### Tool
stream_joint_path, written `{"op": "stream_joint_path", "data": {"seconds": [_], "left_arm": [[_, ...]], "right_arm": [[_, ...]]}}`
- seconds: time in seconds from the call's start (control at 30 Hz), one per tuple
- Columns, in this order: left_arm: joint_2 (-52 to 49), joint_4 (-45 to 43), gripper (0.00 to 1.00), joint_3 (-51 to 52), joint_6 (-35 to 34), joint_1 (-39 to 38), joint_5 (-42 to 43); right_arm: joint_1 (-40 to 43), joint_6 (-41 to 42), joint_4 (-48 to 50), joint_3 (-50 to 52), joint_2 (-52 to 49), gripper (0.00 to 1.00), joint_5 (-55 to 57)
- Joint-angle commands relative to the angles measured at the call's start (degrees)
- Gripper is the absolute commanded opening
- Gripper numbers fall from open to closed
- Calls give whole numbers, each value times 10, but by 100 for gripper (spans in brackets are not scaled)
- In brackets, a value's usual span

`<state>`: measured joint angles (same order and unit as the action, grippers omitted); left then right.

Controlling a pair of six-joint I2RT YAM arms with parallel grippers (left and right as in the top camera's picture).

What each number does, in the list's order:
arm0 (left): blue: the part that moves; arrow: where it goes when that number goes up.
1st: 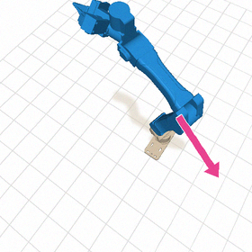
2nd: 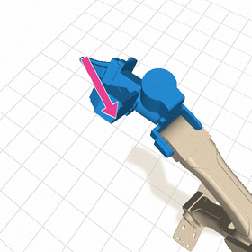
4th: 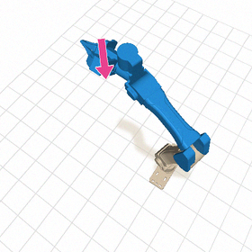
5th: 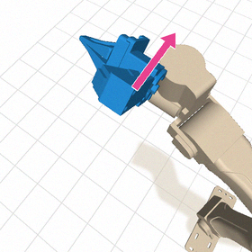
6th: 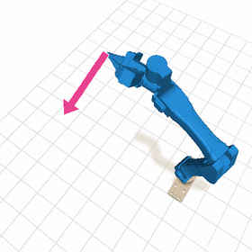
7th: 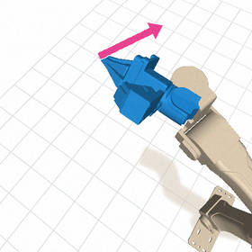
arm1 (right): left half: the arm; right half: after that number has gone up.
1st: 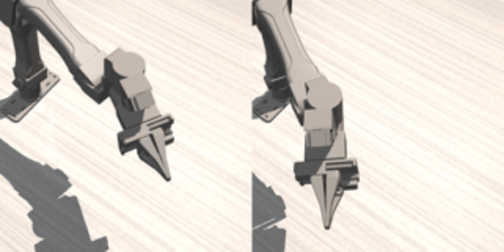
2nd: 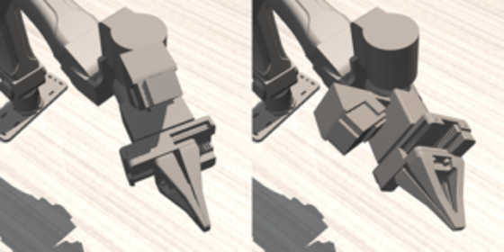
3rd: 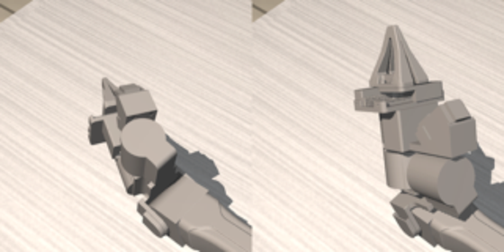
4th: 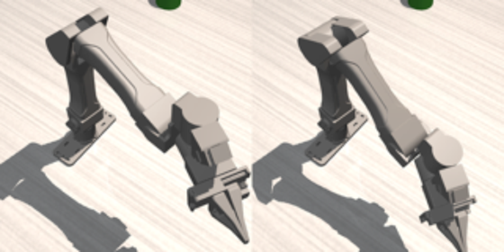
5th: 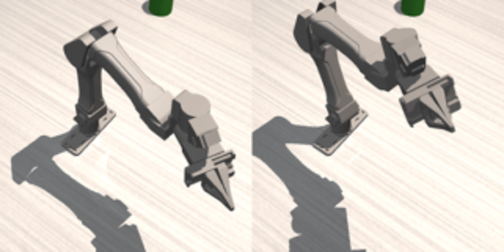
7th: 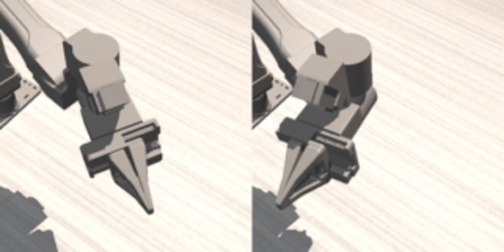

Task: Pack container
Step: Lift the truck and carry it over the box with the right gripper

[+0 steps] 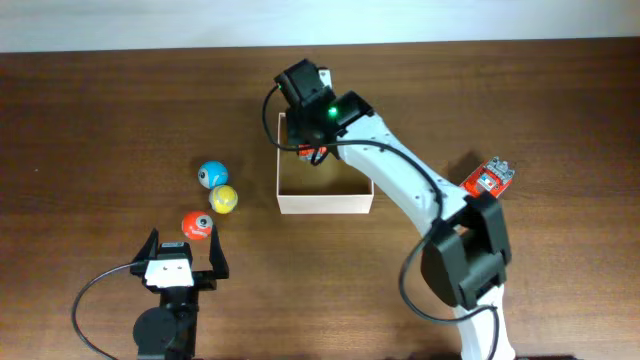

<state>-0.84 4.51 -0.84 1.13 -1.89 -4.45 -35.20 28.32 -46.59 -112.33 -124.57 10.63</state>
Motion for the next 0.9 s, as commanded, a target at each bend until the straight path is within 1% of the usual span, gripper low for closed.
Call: {"op": "stream_joint_path", "data": {"seconds": [0.0, 0.2, 0.33, 0.77, 0.87], "left_arm": [[4, -1, 99, 3, 9, 3, 6], [4, -1, 99, 3, 9, 3, 6], [4, -1, 99, 3, 9, 3, 6], [4, -1, 99, 3, 9, 3, 6], [4, -1, 99, 3, 9, 3, 6]], "right_arm": [[-5, 14, 11, -11, -7, 35, 18], [-5, 25, 15, -11, -12, 35, 14], [-7, 38, 23, -11, -24, 34, -10], [-17, 37, 48, -11, -50, 34, -9], [-17, 37, 54, -11, -55, 36, -10]]}}
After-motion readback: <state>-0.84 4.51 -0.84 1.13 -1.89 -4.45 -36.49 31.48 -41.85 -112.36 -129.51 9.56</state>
